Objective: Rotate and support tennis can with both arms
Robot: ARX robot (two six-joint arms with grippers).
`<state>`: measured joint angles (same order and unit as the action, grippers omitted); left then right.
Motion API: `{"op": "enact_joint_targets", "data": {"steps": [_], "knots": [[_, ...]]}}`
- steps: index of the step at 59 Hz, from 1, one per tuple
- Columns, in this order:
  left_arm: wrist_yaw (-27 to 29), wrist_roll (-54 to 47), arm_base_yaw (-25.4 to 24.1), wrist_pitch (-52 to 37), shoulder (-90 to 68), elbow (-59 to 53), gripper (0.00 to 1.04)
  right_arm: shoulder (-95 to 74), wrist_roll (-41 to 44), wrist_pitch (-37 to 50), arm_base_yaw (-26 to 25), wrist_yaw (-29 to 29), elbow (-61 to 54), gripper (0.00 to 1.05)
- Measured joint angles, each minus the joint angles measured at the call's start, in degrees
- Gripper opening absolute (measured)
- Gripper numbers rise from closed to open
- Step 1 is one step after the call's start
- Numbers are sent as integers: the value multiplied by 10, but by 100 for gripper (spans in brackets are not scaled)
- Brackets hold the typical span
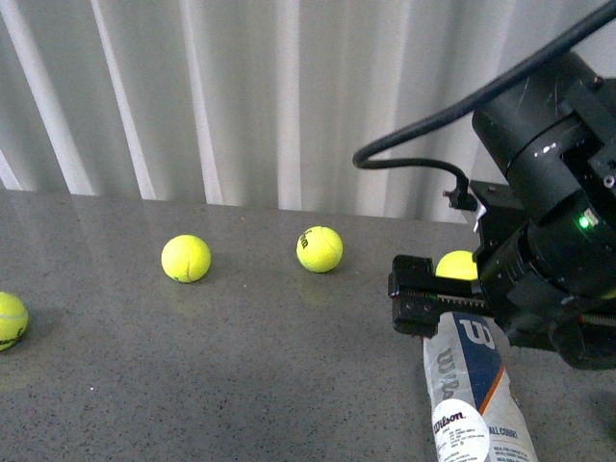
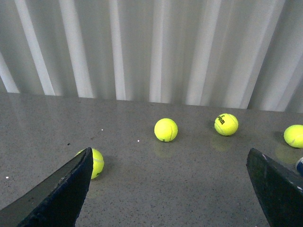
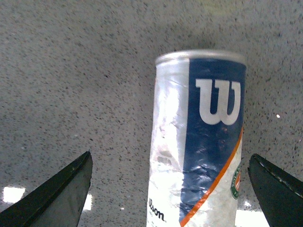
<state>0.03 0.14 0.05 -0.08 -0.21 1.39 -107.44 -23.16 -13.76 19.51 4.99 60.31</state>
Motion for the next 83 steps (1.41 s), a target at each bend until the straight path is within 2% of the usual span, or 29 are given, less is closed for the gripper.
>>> {"op": "enact_joint_targets", "data": {"steps": [23,56,71,83], "knots": [[0,0,0,0,0,0,98,-52,-25,63,-3,-36,-35,97],[0,0,0,0,0,0,98,-99,-33,126,-8,-37,-60,97],[0,0,0,0,0,0,98,-98,-28,129,-13,-28,-64,61],[0,0,0,0,0,0,98,-85,-18,128,-14,-14,-66,40]]}}
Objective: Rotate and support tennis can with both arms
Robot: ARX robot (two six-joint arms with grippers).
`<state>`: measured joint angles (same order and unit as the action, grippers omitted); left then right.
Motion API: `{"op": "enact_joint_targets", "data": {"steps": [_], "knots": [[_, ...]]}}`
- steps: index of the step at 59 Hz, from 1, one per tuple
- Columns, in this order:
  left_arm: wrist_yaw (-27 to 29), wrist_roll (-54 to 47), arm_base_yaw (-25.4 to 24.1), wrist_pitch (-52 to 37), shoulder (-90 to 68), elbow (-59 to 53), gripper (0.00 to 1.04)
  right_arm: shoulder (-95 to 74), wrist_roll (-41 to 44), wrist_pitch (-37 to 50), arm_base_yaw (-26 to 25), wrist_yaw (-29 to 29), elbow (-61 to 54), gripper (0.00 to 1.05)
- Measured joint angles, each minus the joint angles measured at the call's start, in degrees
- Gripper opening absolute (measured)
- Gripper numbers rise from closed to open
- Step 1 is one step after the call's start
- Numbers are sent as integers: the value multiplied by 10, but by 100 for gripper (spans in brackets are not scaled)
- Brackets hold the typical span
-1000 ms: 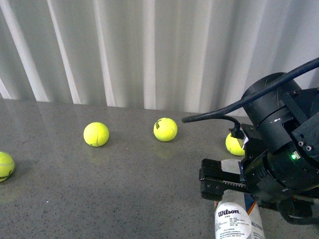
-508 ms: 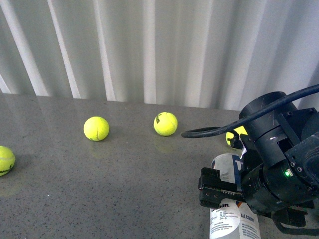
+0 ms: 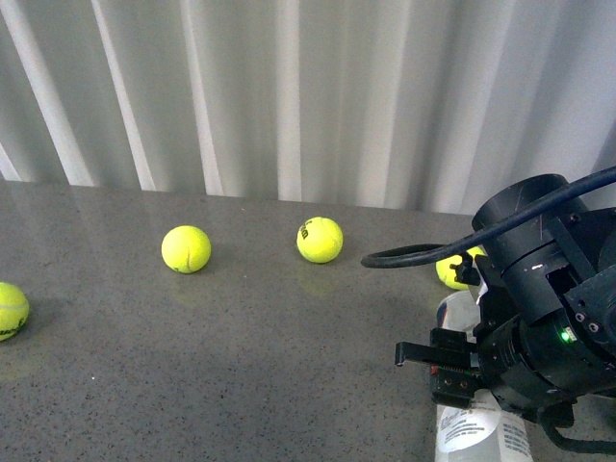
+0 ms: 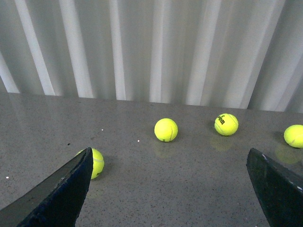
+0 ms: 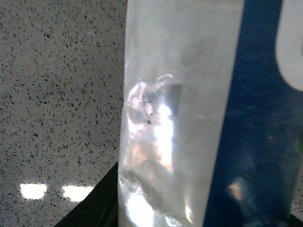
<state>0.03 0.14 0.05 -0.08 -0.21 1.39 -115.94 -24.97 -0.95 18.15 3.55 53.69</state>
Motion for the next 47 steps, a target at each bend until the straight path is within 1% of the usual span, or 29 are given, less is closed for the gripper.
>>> {"op": "enact_joint_targets", "data": {"steps": [5,15,36,43,47], "knots": [[0,0,0,0,0,0,98,7,7,0,0,9,-3,31],[0,0,0,0,0,0,98,13,15,0,0,18,-5,21],[0,0,0,0,0,0,98,16,27,9,10,31,-5,12],[0,0,0,0,0,0,98,19,30,16,14,35,-5,12],[0,0,0,0,0,0,98,26,44,29,19,53,-8,12]]}}
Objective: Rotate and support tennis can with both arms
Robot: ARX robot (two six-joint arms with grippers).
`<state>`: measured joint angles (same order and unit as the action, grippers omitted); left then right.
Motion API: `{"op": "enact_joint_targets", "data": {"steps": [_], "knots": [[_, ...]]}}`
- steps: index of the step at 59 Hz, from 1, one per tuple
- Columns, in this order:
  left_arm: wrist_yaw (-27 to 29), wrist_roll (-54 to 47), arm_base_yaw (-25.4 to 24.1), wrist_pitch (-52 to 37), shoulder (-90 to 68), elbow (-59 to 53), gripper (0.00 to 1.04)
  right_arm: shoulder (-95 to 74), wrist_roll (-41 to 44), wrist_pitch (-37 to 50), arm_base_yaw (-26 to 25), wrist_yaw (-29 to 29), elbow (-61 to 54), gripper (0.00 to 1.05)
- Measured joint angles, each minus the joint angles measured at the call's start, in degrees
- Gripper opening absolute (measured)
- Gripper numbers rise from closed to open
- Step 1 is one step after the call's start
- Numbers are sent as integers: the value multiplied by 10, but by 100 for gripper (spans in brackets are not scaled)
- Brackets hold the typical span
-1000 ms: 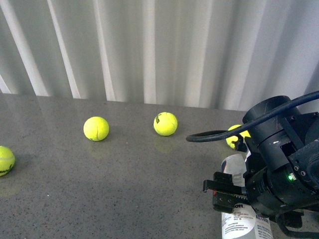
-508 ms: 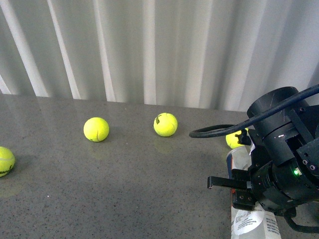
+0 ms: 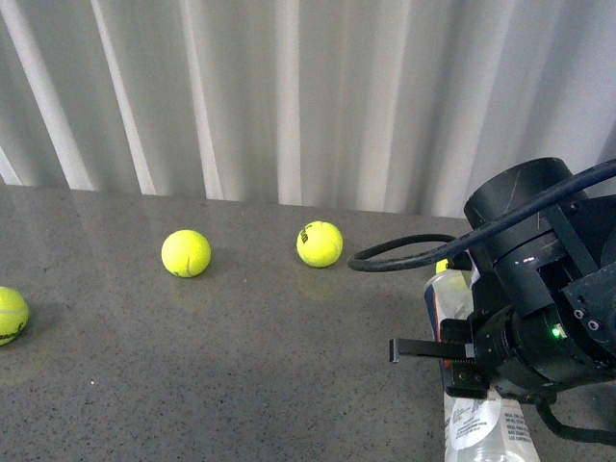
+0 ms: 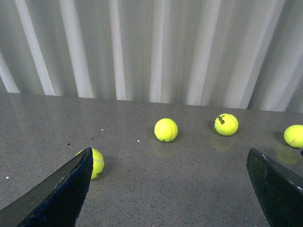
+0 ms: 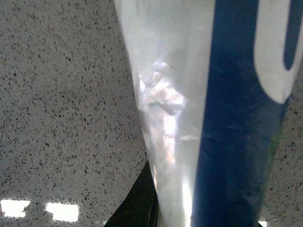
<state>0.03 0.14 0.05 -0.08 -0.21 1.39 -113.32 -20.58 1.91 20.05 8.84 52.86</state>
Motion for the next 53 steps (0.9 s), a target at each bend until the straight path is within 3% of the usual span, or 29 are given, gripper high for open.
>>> {"op": "enact_joint_targets", "data": {"steps": [17,26,37,46,53], "knots": [[0,0,0,0,0,0,98,56,154,123,27,101,-40,12],[0,0,0,0,0,0,98,84,362,272,42,144,-85,12],[0,0,0,0,0,0,98,87,652,431,45,77,-134,12],[0,0,0,0,0,0,98,69,838,457,50,0,-130,12],[0,0,0,0,0,0,98,29,899,443,65,-36,-107,12]]}}
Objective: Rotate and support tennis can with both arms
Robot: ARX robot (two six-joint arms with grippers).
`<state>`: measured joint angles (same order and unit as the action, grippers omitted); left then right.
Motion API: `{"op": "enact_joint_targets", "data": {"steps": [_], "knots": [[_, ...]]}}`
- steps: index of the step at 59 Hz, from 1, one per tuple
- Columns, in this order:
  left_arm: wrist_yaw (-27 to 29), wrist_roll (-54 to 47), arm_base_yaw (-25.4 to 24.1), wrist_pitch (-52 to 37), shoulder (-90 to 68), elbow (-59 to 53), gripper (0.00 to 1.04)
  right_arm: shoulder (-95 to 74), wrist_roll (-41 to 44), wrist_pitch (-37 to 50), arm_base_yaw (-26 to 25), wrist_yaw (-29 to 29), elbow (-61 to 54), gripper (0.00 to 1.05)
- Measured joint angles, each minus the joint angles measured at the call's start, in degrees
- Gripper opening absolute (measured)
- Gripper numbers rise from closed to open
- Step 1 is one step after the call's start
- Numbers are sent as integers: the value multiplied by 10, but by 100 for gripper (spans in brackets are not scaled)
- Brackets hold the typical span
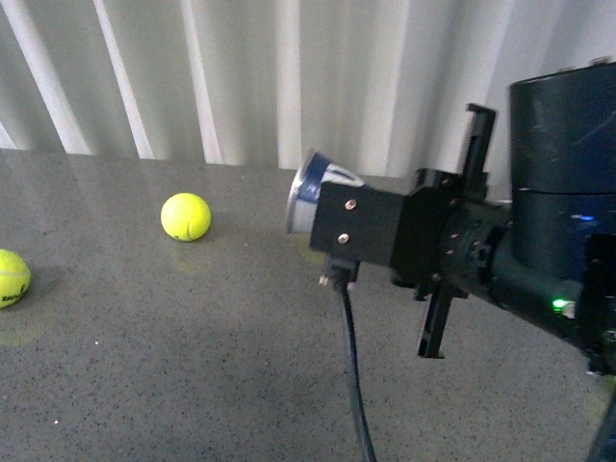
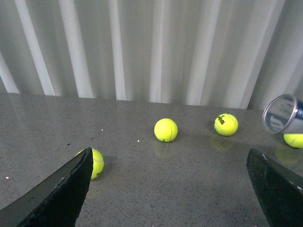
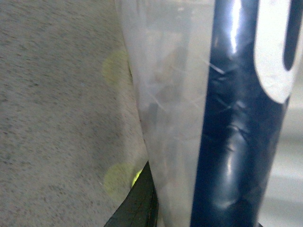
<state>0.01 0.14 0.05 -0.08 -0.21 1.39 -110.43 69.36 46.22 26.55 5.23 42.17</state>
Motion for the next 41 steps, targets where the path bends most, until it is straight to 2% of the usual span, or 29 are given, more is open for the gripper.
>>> {"op": "enact_joint_targets", "data": {"steps": [14,41], "knots": [[0,0,0,0,0,0,98,-113,12,-20,38,-12,99,12],[0,0,0,0,0,0,98,-262,-74,-218,83,54,321,12]]}}
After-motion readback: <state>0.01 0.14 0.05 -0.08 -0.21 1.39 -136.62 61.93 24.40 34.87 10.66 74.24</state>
